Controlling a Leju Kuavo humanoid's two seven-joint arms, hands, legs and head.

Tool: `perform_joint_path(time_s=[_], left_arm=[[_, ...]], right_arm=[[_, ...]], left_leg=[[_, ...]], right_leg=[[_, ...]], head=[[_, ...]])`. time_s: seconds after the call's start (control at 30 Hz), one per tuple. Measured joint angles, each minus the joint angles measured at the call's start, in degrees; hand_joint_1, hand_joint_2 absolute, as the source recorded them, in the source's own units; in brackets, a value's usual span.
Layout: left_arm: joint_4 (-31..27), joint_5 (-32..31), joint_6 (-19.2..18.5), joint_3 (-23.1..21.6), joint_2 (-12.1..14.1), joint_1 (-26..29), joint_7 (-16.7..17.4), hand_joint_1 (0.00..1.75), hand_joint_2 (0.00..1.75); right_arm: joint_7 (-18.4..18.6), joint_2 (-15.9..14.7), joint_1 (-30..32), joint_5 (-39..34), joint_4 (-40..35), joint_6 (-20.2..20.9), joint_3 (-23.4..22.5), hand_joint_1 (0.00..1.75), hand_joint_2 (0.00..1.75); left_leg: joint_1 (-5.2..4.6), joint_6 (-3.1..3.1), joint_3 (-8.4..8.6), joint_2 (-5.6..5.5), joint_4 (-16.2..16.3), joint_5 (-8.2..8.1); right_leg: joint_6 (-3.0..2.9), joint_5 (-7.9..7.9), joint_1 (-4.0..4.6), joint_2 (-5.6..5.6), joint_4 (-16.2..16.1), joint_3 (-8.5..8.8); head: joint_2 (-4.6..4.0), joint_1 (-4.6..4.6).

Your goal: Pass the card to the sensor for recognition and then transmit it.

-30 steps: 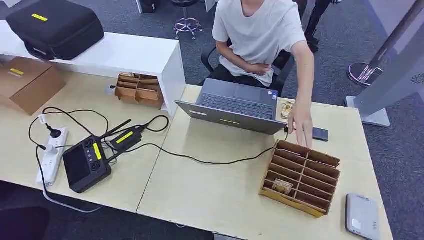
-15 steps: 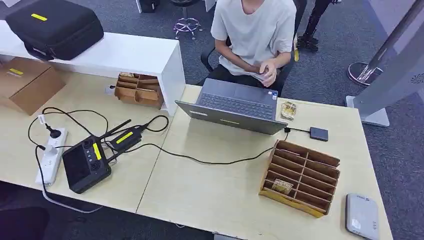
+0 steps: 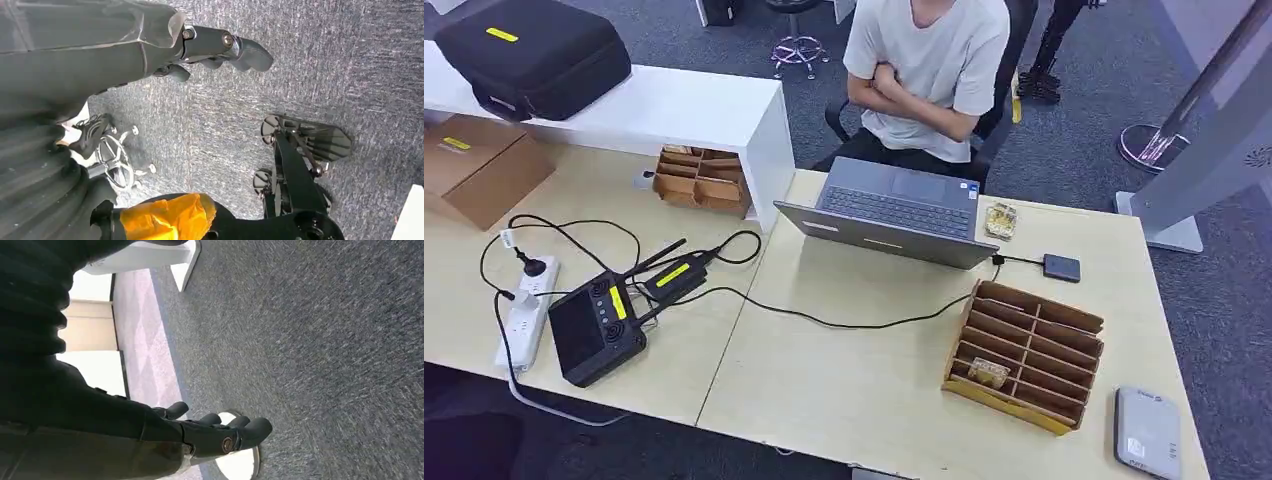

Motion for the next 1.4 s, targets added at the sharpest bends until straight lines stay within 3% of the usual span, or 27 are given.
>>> perform_joint_path(time_s=[0.13, 0.27, 0.87, 0.93, 1.0, 1.03, 1.27, 1.4], left_arm=[[0.0, 0.92, 0.68, -0.2, 0.0, 0.08, 1.2, 0.0, 1.75], [-0.02, 5.04, 1.66, -3.65, 0.28, 0.79, 1.49, 0.0, 1.75], [-2.36, 27.11, 6.23, -28.81, 2.66, 5.31, 1.38, 0.0, 1.75], [-2.56, 37.26, 9.69, -30.4, 2.62, 5.41, 1.4, 0.0, 1.75], [-2.56, 47.0, 11.08, -29.92, 2.49, 5.23, 1.77, 0.0, 1.75], [-2.56, 48.7, 11.17, -29.79, 2.49, 5.19, 1.96, 0.0, 1.75], [-2.56, 37.52, 9.83, -25.53, 1.49, 4.51, 3.26, 0.0, 1.75], [-2.54, 36.15, 9.7, -22.29, 0.63, 3.94, 3.28, 0.0, 1.75]], right_arm=[[-0.37, 0.57, 0.23, 0.04, 0.02, 0.5, -0.13, 0.0, 1.75], [-1.33, 1.64, 1.12, -2.66, -0.15, 0.48, -1.57, 0.0, 1.75], [-6.73, 4.59, 5.21, -18.06, -3.61, 0.33, -8.33, 0.0, 1.75], [-10.55, 4.81, 5.4, -27.03, -3.83, 0.17, -8.59, 0.0, 1.75], [-11.8, 5.03, 5.21, -32.91, -3.89, 0.2, -8.59, 0.0, 1.75], [-12.02, 5.11, 5.17, -33.01, -3.89, 0.2, -8.59, 0.0, 0.0], [-10.07, 5.68, 4.83, -25.09, -3.87, 0.61, -8.57, 0.0, 0.0], [-9.99, 5.79, 4.47, -24.17, -3.78, 0.63, -8.57, 0.0, 0.0]], left_leg=[[0.0, -0.04, 0.0, 0.01, 0.0, -0.03], [0.0, -0.06, 0.0, 0.01, 0.0, -0.04], [0.01, -0.16, 0.03, 0.04, -0.01, -0.12], [0.02, -0.17, 0.01, 0.04, -0.01, -0.12], [0.01, -0.19, 0.06, 0.1, -0.01, -0.14], [0.01, -0.19, 0.08, 0.1, -0.01, -0.14], [0.01, -0.19, 0.08, 0.1, -0.01, -0.14], [0.01, -0.18, 0.09, 0.1, 0.0, -0.14]], right_leg=[[0.0, 0.0, 0.02, 0.01, 0.0, 0.0], [-0.04, -0.03, 0.03, 0.01, 0.0, 0.01], [-0.11, -0.1, 0.04, 0.03, 0.0, 0.0], [-0.12, -0.1, 0.05, 0.04, 0.0, 0.0], [-0.12, -0.1, 0.05, 0.09, 0.0, 0.01], [-0.12, -0.11, 0.05, 0.1, 0.0, -0.02], [-0.13, -0.12, 0.05, 0.1, 0.0, 0.06], [-0.13, -0.12, 0.05, 0.1, 0.0, 0.06]], head=[[0.0, 0.02], [0.0, 0.02], [0.0, 0.0], [0.0, 0.02], [0.0, 0.0], [0.0, 0.0], [0.0, 0.0], [0.0, 0.02]])
